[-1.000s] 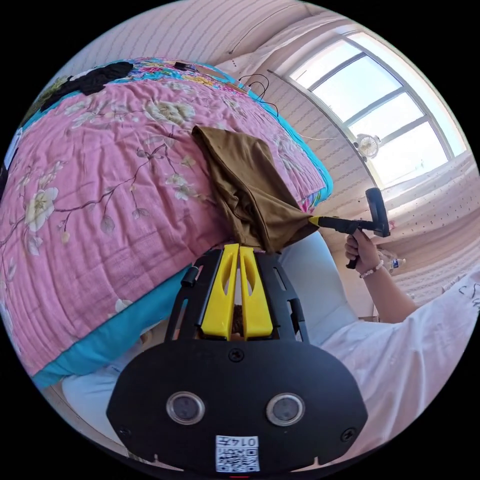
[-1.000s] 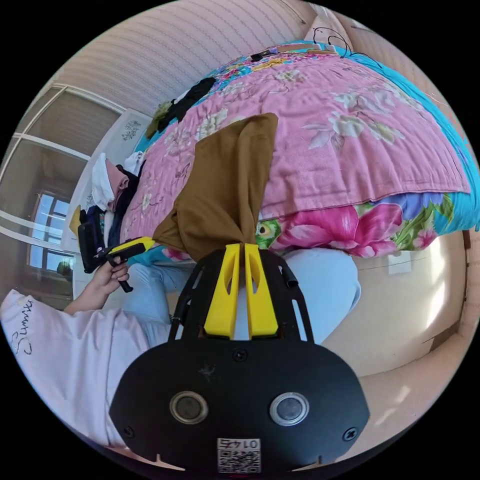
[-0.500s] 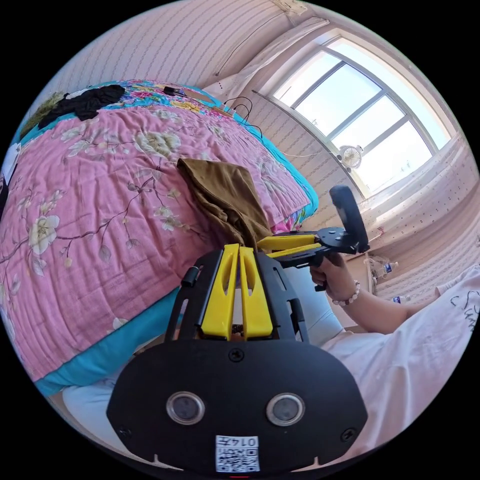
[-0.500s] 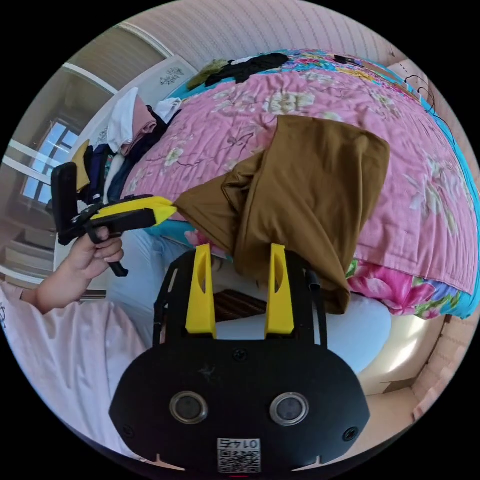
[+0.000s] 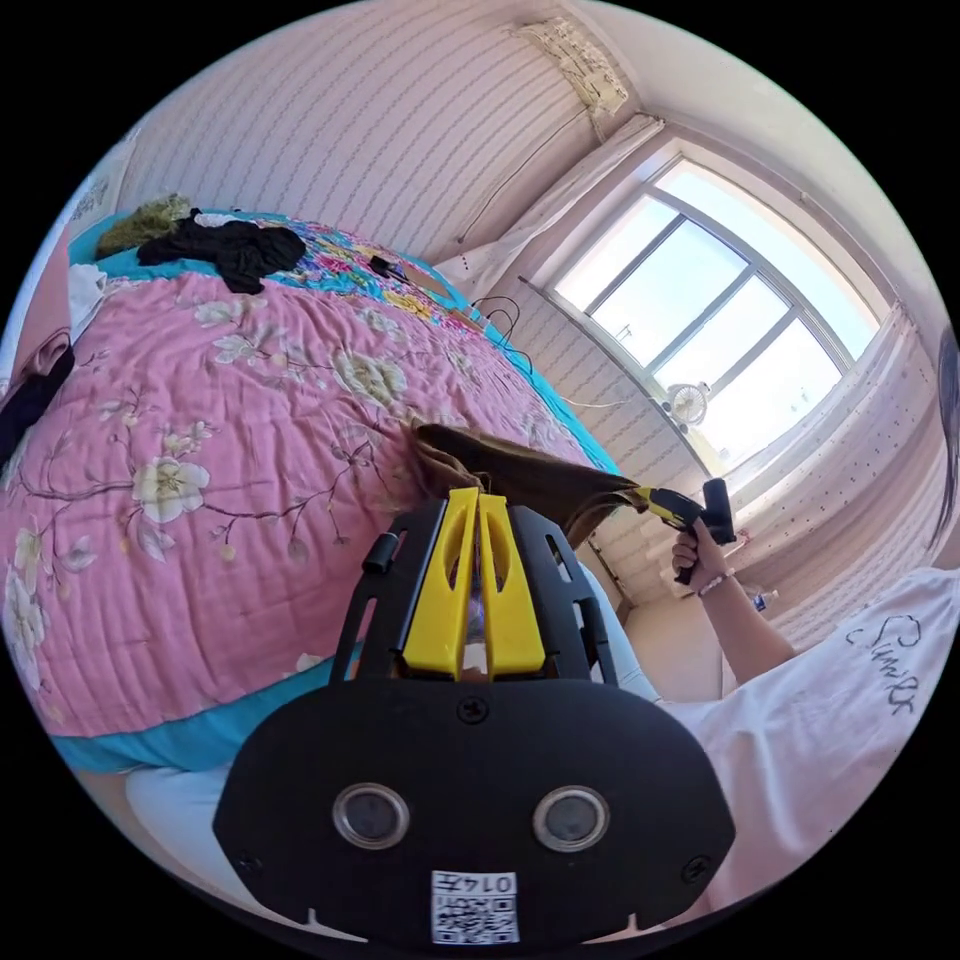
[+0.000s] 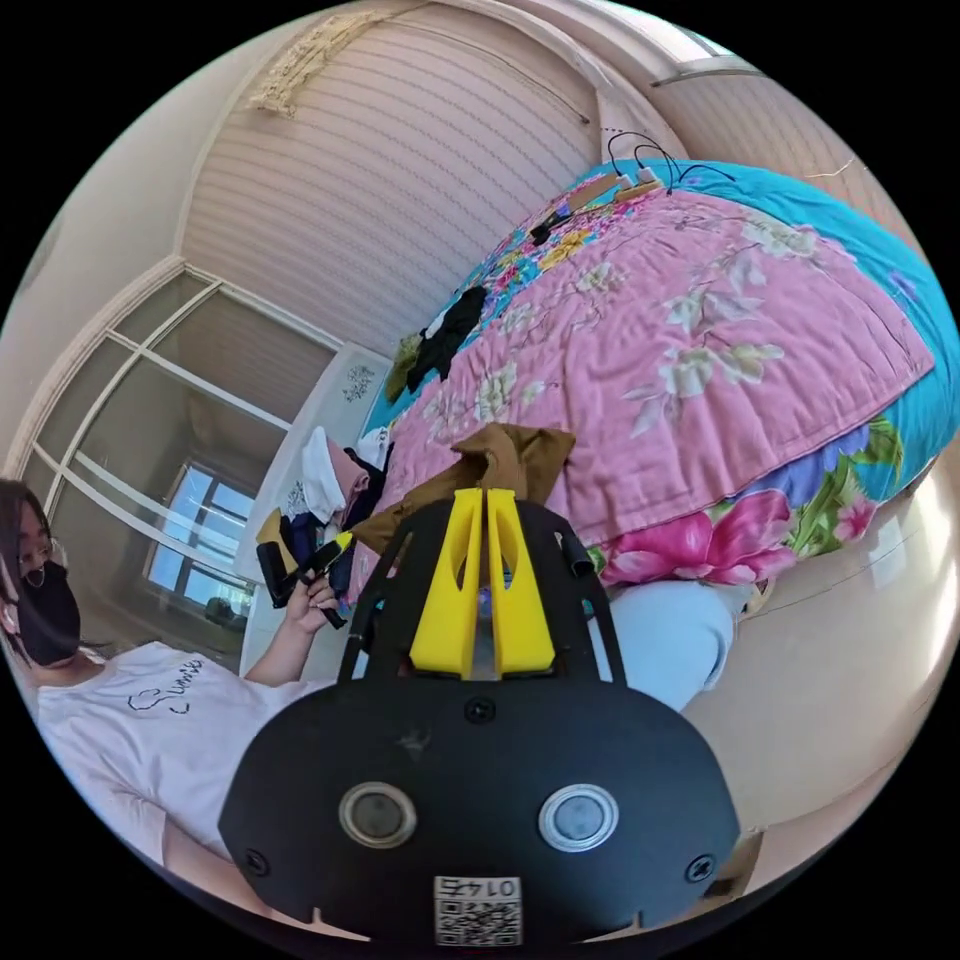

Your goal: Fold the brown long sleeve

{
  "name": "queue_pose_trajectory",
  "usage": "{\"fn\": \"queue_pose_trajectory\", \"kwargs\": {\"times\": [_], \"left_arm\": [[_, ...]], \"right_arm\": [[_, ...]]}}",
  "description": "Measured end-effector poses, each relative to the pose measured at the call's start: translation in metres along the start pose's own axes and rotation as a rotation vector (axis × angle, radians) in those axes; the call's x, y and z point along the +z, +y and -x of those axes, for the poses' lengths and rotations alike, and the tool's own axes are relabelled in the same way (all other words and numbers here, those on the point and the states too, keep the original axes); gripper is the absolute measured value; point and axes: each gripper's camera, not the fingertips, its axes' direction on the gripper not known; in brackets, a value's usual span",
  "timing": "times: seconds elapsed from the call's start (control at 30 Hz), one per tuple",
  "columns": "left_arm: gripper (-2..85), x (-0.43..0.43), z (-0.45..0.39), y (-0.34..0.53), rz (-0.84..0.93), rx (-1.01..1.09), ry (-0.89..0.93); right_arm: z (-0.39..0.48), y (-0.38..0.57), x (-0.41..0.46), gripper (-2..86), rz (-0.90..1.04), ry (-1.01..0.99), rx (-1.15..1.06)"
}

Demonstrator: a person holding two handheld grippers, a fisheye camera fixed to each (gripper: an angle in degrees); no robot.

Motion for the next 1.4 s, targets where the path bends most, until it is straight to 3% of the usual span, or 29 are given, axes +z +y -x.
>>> {"fn": "queue_pose_trajectory", "kwargs": {"times": [0.2,0.37,0.57,0.73,0.87,1.03,1.2,1.4], "left_arm": [[-1.0,-0.103,-0.021,0.012,-0.208,0.095,0.091],[-1.0,-0.233,-0.058,0.021,-0.489,0.234,0.183],[-1.0,-0.33,-0.081,0.029,-0.653,0.322,0.167],[-1.0,-0.325,-0.054,-0.021,-0.621,0.246,0.034],[-1.0,-0.285,-0.047,-0.138,-0.564,0.199,-0.263],[-1.0,-0.302,-0.102,-0.217,-0.745,0.279,-0.341],[-1.0,-0.309,-0.104,-0.214,-0.741,0.301,-0.352],[-1.0,-0.258,-0.007,-0.14,-0.491,0.154,-0.292]], "right_arm": [[0.022,0.014,-0.076,0.0,-0.187,-0.292,-0.056],[0.097,0.014,-0.131,-0.1,-0.217,-0.484,-0.317],[0.173,-0.005,-0.155,-0.2,-0.208,-0.508,-0.544],[0.182,-0.078,-0.094,-0.2,-0.131,-0.41,-0.498],[0.206,-0.189,-0.029,-0.3,-0.127,-0.23,-0.435],[0.287,-0.268,-0.076,-0.2,-0.442,-0.254,-0.504],[0.302,-0.267,-0.078,-0.2,-0.452,-0.269,-0.648],[0.188,-0.212,0.009,-0.2,-0.195,-0.256,-0.56]]}}
